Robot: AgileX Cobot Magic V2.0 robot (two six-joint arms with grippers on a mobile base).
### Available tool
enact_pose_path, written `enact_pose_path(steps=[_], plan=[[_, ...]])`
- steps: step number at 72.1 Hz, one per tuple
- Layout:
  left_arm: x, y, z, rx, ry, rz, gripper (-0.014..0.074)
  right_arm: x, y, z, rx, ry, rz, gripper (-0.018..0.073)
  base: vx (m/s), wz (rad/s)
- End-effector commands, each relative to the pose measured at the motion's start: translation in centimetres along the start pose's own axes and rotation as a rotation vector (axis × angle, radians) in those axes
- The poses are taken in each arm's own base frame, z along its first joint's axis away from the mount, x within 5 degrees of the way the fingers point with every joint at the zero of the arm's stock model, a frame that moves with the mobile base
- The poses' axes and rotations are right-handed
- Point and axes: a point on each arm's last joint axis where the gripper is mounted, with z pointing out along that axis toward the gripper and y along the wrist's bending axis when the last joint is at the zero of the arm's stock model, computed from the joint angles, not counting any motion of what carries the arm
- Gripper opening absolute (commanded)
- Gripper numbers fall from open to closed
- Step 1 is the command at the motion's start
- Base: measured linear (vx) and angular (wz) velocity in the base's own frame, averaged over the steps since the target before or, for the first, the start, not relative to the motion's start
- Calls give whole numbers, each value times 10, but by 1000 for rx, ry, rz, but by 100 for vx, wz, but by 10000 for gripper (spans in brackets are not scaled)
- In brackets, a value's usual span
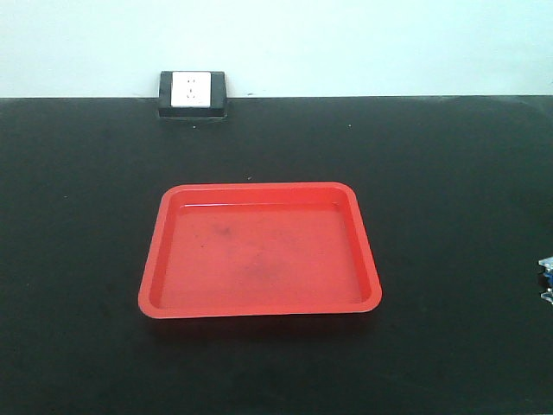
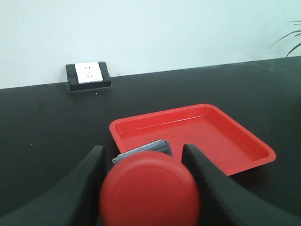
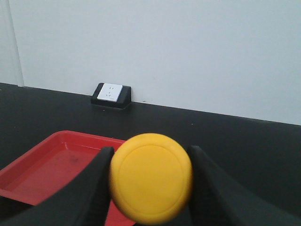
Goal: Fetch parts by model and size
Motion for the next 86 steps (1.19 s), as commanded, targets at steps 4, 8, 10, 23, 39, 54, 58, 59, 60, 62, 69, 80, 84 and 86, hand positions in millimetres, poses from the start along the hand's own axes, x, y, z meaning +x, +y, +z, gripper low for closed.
enact_pose_path(steps=[4, 8, 10, 23, 39, 54, 58, 59, 60, 62, 69, 80, 84, 86], plan=[[-34, -5, 10, 17, -54, -6, -8, -16, -1, -2, 12, -99, -8, -10, 0, 0], [-44, -6, 17, 12, -16, -6, -8, -16, -1, -2, 12, -99, -8, -10, 0, 0], [-50, -7, 22, 8, 8, -5, -8, -16, -1, -2, 12, -99, -8, -10, 0, 0], [-85, -13, 69, -7, 135, 2, -7, -16, -1, -2, 12, -99, -8, -10, 0, 0], [-112, -23, 145, 19, 310, 23, -7, -16, -1, -2, 12, -99, -8, -10, 0, 0], [-109, -29, 224, 31, 440, 57, -7, -16, -1, -2, 12, -99, -8, -10, 0, 0], [-106, -29, 242, 28, 473, 58, -7, -16, -1, -2, 12, -99, -8, -10, 0, 0], [-103, -29, 250, 26, 493, 58, -7, -16, -1, -2, 12, -99, -8, -10, 0, 0], [-101, -29, 255, 26, 504, 58, -7, -16, -1, -2, 12, -99, -8, -10, 0, 0], [-98, -29, 264, 24, 525, 58, -7, -16, -1, -2, 12, -99, -8, -10, 0, 0], [-87, -30, 293, 19, 575, 59, -7, -16, -1, -2, 12, -99, -8, -10, 0, 0], [-67, -29, 327, 14, 617, 58, -7, -16, -1, -2, 12, -99, -8, -10, 0, 0], [-60, -28, 335, 13, 619, 57, -7, -16, -1, -2, 12, -99, -8, -10, 0, 0], [-57, -28, 339, 12, 621, 57, -7, -16, -1, -2, 12, -99, -8, -10, 0, 0]])
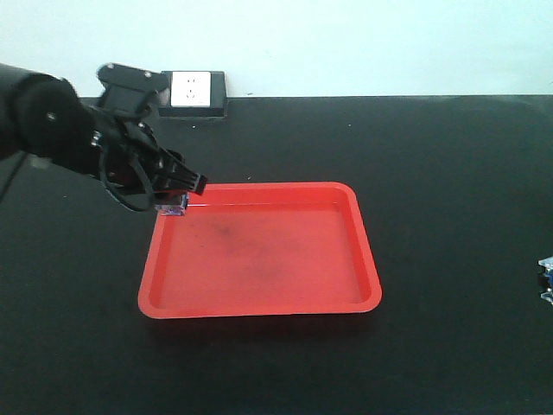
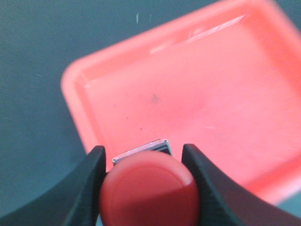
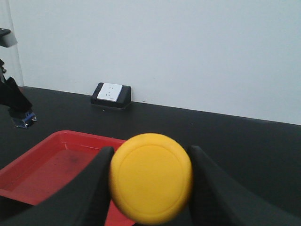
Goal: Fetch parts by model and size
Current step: 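Lower the red-capped button into the red tray with the left gripper, then open the left gripper and raise the left arm away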
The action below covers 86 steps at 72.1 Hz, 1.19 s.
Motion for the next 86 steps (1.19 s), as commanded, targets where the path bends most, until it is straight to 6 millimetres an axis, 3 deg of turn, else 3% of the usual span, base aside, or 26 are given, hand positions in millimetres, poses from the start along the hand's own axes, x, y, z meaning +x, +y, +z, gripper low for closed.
enact_pose_path(steps=[1, 36, 58, 72, 86], plan=[[-18, -4, -6, 17, -132, -3, -7, -16, -1, -2, 12, -99, -8, -10, 0, 0], [-2, -5, 69, 41, 13, -58, 2, -16, -1, -2, 12, -99, -8, -10, 0, 0], [8, -4, 94, 35, 71, -61, 38, -16, -1, -2, 12, -99, -8, -10, 0, 0], [13, -4, 104, 33, 109, -62, 185, -16, -1, -2, 12, -99, -8, -10, 0, 0], [12, -4, 96, 35, 113, -61, 448, -16, -1, -2, 12, -99, -8, -10, 0, 0]])
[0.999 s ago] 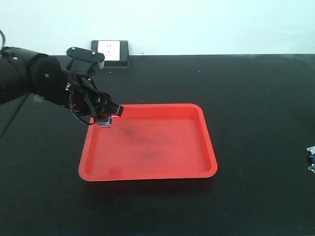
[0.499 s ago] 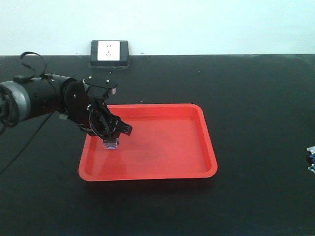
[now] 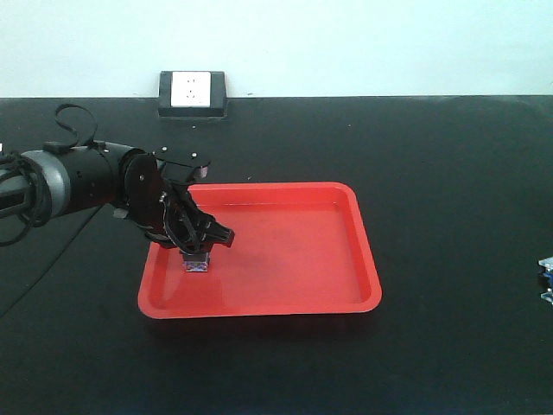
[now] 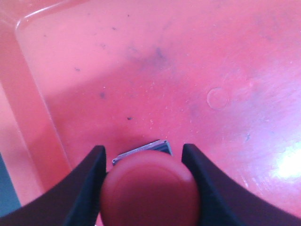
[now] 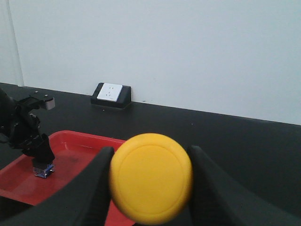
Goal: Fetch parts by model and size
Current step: 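Open the left gripper and raise the left arm away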
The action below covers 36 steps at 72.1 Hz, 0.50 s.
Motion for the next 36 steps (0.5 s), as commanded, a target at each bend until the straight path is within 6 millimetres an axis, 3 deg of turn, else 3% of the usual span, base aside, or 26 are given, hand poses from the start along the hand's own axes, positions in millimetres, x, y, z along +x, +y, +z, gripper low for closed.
enact_pose_path(steps=[1, 15, 25, 36], plan=[[-15, -6, -32, 21, -105, 0, 466, -16, -1, -2, 12, -99, -8, -10, 0, 0], [-20, -8, -65, 27, -190, 7, 615, -16, -1, -2, 12, -99, -8, -10, 0, 0], [-24, -10, -101, 27, -280, 22, 607, -16, -1, -2, 12, -99, -8, -10, 0, 0], [-21, -11, -155, 26, -403, 43, 578, -16, -1, -2, 12, -99, -8, -10, 0, 0]])
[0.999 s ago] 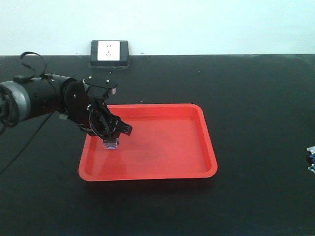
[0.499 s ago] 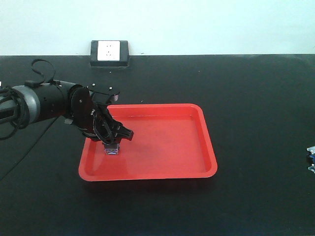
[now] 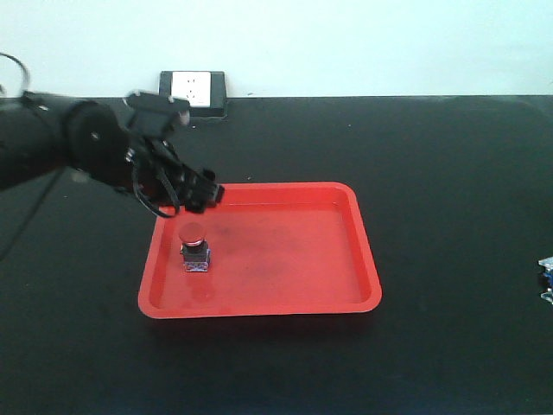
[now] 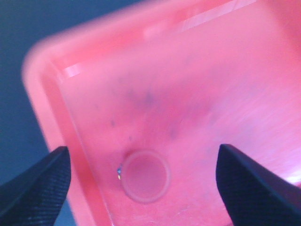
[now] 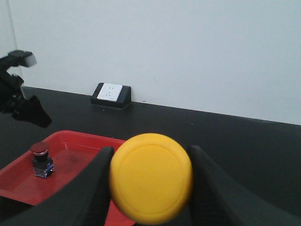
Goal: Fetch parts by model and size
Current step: 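Open the left gripper and raise the left arm away, then reach the right gripper with the yellow-capped button over the tray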
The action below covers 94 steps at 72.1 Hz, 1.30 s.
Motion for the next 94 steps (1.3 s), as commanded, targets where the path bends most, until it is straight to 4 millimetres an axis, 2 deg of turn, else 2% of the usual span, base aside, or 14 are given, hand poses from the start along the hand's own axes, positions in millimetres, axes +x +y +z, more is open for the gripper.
enact_pose_path(steps=[1, 11, 22, 23, 34, 46, 53, 60, 75, 87, 94], plan=[[-20, -6, -64, 13, -203, 22, 573, -16, -1, -2, 12, -99, -8, -10, 0, 0], [-20, -8, -127, 20, -329, 37, 547, -16, -1, -2, 12, -99, -8, -10, 0, 0], [-2, -10, -201, 22, -457, 92, 521, -16, -1, -2, 12, -99, -8, -10, 0, 0], [2, -10, -210, 22, -477, 95, 519, -16, -1, -2, 12, -99, -8, -10, 0, 0], [42, -8, -265, 27, -613, 109, 511, -16, -1, -2, 12, -99, -8, -10, 0, 0], [94, -5, -301, 39, -760, 106, 511, -16, -1, -2, 12, -99, -8, -10, 0, 0], [127, -4, -312, 68, -818, 90, 511, -16, -1, -2, 12, -99, -8, -10, 0, 0], [158, -2, -312, 85, -843, 91, 511, -16, -1, -2, 12, -99, -8, -10, 0, 0], [215, 4, -292, 72, -878, 125, 511, -16, -1, -2, 12, -99, -8, -10, 0, 0], [248, 8, -275, 68, -937, 129, 511, -16, -1, -2, 12, -100, -8, -10, 0, 0], [260, 10, -269, 68, -984, 127, 511, -16, -1, -2, 11, -99, -7, -10, 0, 0]])
